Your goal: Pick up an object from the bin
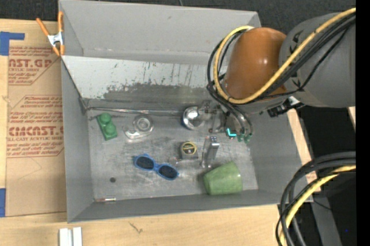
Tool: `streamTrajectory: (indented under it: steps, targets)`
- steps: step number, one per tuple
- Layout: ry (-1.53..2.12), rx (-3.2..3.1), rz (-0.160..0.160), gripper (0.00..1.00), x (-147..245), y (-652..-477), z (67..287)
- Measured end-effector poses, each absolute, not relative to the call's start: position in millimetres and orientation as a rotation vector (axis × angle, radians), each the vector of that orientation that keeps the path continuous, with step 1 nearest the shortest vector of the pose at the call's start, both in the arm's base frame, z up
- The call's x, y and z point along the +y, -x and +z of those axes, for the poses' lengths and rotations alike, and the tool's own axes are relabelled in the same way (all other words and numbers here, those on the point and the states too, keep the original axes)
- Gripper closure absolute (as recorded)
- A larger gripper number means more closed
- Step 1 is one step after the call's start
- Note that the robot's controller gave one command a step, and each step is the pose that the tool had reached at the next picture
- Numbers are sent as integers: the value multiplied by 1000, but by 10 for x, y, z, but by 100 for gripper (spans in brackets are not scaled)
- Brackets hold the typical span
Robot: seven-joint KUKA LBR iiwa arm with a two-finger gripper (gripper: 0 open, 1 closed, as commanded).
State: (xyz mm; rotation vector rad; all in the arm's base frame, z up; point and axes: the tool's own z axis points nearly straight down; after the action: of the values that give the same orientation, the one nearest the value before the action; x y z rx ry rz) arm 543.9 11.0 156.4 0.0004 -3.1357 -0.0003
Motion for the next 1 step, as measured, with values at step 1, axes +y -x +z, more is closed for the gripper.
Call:
streamTrajectory:
  steps: [1]
  targets:
    - [-707,-3074,0,0,90,-5636,725]
